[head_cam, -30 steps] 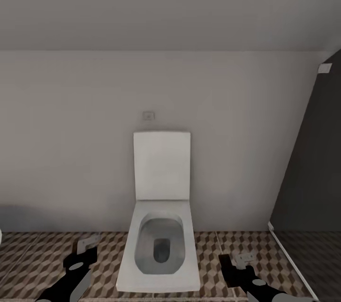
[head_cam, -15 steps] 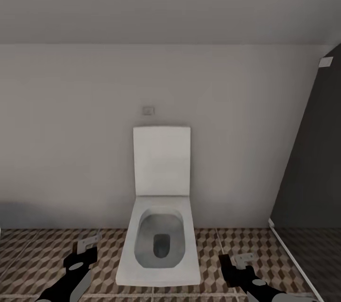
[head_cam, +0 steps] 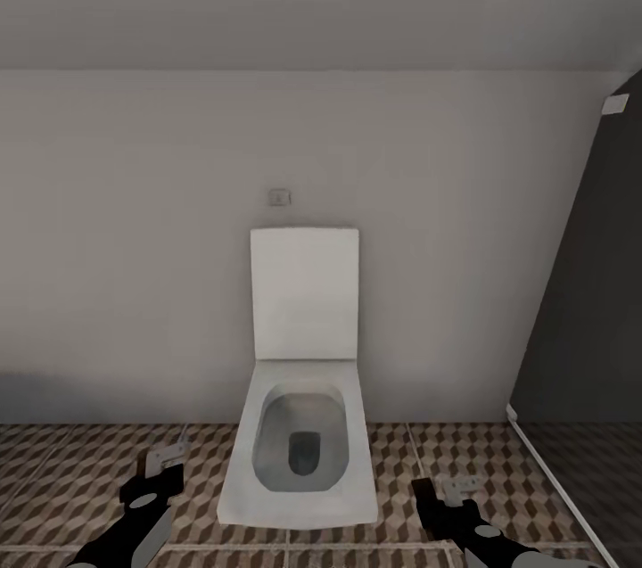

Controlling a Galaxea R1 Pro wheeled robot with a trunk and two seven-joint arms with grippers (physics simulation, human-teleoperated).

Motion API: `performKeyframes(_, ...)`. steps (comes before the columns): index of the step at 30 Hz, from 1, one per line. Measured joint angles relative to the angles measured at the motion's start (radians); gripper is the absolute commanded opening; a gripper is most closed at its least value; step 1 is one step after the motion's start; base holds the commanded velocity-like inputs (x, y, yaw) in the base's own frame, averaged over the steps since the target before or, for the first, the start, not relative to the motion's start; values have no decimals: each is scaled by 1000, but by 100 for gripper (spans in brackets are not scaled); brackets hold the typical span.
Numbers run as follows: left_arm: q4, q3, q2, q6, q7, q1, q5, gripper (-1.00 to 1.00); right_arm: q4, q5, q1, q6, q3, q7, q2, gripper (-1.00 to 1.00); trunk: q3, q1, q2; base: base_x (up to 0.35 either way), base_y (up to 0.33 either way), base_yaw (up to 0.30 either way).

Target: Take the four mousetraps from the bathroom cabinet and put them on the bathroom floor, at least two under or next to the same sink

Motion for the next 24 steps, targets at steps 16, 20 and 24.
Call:
performKeyframes(16,-1,1,0,0,-3,0,3,-100,0,0,0,0,0,0,0,-100,-38,46,-84,0,0,0)
performKeyframes(20,0,1,1,0,-3,0,5,-100,0,0,0,0,0,0,0,-100,-38,46,-84,0,0,0)
performKeyframes(24,-1,3,2,0,-3,0,5,-100,0,0,0,0,0,0,0,-100,-47,58,-105,0,0,0)
